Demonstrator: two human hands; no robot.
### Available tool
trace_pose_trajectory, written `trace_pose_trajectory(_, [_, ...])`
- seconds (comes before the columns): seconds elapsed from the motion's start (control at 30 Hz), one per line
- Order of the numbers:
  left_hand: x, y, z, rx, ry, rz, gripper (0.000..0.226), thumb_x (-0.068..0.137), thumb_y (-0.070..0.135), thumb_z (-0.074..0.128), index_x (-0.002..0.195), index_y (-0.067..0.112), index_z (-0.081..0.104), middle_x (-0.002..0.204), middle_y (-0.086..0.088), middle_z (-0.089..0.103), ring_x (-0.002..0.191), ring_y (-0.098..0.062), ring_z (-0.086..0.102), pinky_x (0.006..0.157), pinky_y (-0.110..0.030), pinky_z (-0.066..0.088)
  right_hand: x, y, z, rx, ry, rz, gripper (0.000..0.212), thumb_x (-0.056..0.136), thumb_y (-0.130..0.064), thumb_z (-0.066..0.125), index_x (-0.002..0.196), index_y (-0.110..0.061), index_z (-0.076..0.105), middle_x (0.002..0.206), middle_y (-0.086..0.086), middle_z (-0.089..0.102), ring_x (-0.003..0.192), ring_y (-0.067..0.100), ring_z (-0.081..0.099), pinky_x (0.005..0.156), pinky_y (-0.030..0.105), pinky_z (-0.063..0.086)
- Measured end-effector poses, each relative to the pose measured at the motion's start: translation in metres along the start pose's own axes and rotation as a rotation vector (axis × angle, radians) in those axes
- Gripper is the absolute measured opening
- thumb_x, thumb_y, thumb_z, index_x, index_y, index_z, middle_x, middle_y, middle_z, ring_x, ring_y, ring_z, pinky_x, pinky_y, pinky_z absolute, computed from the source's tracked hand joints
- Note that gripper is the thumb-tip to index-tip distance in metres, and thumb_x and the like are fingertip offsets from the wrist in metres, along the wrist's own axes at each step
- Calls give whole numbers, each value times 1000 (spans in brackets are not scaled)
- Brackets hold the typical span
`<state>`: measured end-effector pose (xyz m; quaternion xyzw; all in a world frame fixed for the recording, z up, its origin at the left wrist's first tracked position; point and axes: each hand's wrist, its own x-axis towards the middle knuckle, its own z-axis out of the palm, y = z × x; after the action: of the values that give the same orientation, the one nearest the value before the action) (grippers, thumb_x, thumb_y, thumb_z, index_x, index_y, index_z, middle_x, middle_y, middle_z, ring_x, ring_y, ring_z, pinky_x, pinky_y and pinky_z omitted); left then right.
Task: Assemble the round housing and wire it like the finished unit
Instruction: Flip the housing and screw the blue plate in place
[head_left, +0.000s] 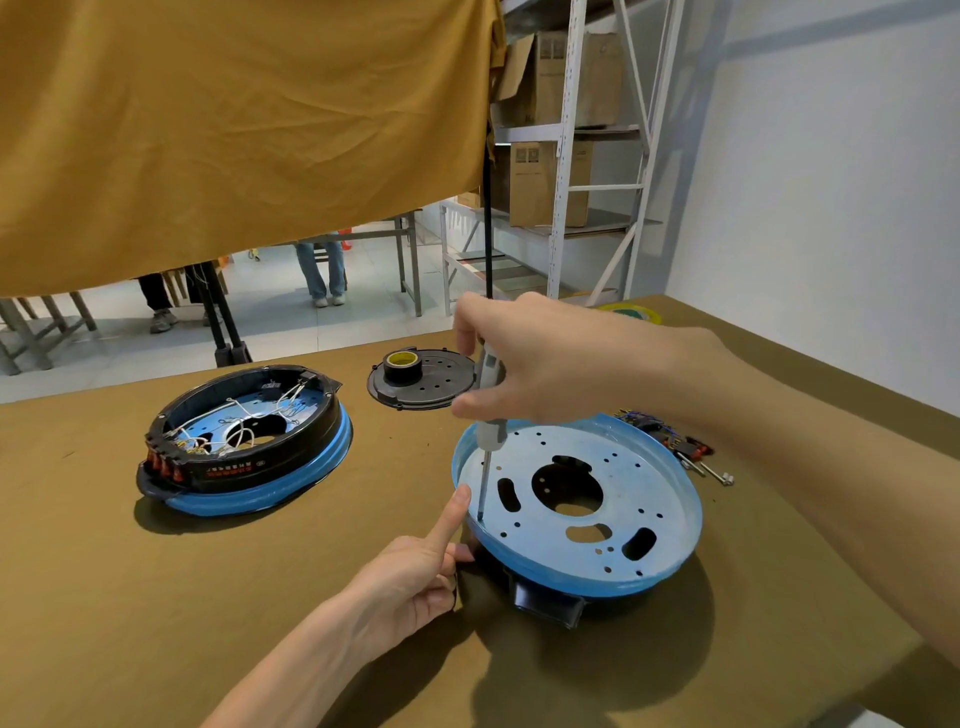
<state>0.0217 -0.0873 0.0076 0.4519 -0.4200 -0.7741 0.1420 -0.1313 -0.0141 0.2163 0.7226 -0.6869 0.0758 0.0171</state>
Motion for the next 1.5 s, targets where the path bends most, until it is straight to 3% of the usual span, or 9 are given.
trace_pose_trajectory(0.4, [2, 1, -2, 87, 17, 44, 87, 63, 79, 71, 107, 4, 66, 56, 3, 32, 45, -10, 30, 43, -22, 35, 2, 25, 8, 205, 138, 80, 24, 89, -42, 76, 89, -19, 70, 71, -7, 70, 53, 4, 66, 44, 18, 52])
trace_pose_trajectory(0.57, [3, 8, -6, 78, 13, 60, 84, 69, 75, 73, 111, 3, 67, 58, 3, 37, 46, -10, 31, 44, -23, 35, -21, 76, 17, 830, 382, 324, 27, 85, -32, 82, 87, -9, 70, 71, 6, 77, 62, 17, 76, 53, 23, 59])
trace_pose_trajectory(0.7, [-1, 17, -7, 174, 73, 184, 84, 62, 73, 73, 114, 7, 67, 62, 4, 46, 50, -10, 38, 49, -23, 34, -48, 109, 57, 1428, 182, 531, 24, 92, -16, 74, 102, 4, 65, 90, 22, 76, 69, 24, 72, 58, 29, 59])
trace_pose_trajectory(0.83, [5, 15, -4, 429, 358, 560, 51, 85, 56, 70, 127, 28, 60, 92, 9, 61, 91, -19, 64, 69, -36, 58, -66, 134, 103, 1102, 519, 656, 8, 98, -16, 60, 97, -15, 52, 67, 8, 67, 49, 14, 56, 48, 31, 44])
trace_pose_trajectory(0.93, [9, 1, 2, 735, 397, 1006, 27, 89, 58, 63, 111, 42, 63, 108, 21, 51, 108, -2, 51, 84, -21, 46, -81, 144, 133, 847, 712, 724, 20, 98, -33, 63, 103, -28, 44, 84, 3, 69, 69, 14, 64, 59, 32, 43])
trace_pose_trajectory(1.03, [18, -3, -3, 990, 480, 1338, 25, 88, 51, 57, 93, 32, 73, 114, 12, 53, 116, -6, 46, 95, -27, 32, -92, 151, 162, 702, 713, 762, 25, 97, -37, 65, 111, -25, 48, 90, -7, 69, 75, 2, 64, 58, 26, 43])
trace_pose_trajectory(1.2, [24, 7, -9, 1141, 142, 1335, 34, 98, 60, 48, 96, 36, 71, 110, 26, 59, 120, -5, 49, 103, -34, 38, -96, 159, 191, 754, 745, 769, 12, 100, -39, 61, 101, -27, 57, 81, -6, 69, 74, 3, 63, 61, 31, 47])
trace_pose_trajectory(1.33, [31, 1, -9, 1142, 223, 1394, 45, 94, 72, 46, 90, 35, 70, 97, 23, 56, 110, -2, 46, 99, -23, 28, -96, 162, 198, 853, 773, 813, 14, 100, -36, 63, 101, -24, 55, 79, 6, 69, 78, 29, 64, 67, 39, 45])
trace_pose_trajectory(1.5, [35, 2, -14, 1124, 354, 1459, 56, 92, 75, 43, 83, 28, 72, 89, 17, 57, 89, -11, 57, 93, -30, 29, -101, 162, 210, 480, 735, 804, 16, 102, -31, 59, 104, -24, 45, 88, 1, 63, 81, 28, 53, 68, 41, 42])
